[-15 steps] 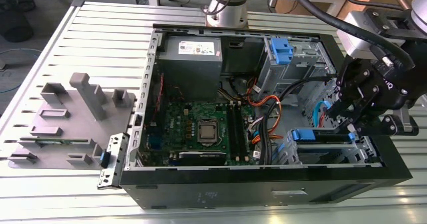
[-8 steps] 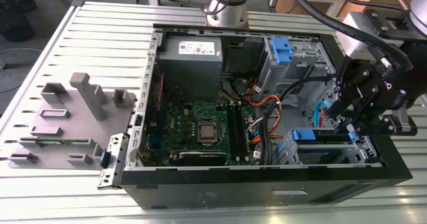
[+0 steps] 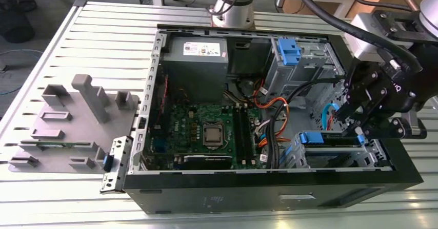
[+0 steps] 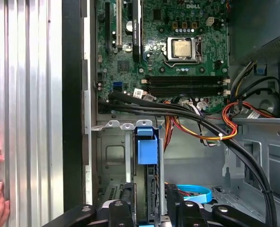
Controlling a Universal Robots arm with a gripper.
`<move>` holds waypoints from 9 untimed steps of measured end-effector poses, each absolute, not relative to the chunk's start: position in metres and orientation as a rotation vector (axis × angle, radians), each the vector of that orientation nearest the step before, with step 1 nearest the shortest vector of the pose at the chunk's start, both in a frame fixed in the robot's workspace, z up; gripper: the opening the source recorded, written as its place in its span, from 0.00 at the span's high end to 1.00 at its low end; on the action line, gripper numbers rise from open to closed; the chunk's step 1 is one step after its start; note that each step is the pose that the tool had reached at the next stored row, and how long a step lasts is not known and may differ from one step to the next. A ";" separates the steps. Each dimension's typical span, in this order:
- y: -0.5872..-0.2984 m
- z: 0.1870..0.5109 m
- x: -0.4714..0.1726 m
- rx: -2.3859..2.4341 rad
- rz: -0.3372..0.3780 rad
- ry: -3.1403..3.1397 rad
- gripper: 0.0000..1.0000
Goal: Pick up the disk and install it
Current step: 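Insert the disk into the insertion slot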
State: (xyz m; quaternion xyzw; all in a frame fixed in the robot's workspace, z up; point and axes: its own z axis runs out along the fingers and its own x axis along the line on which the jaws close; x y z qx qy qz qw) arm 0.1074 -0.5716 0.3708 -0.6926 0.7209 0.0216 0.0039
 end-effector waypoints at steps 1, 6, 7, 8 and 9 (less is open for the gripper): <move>-0.571 0.370 0.108 -2.171 0.068 2.259 0.58; -0.571 0.365 0.109 -2.179 0.068 2.252 0.58; -0.571 0.364 0.110 -2.182 0.068 2.249 0.58; -0.571 0.363 0.110 -2.186 0.068 2.245 0.58; -0.571 0.363 0.110 -2.190 0.068 2.241 0.58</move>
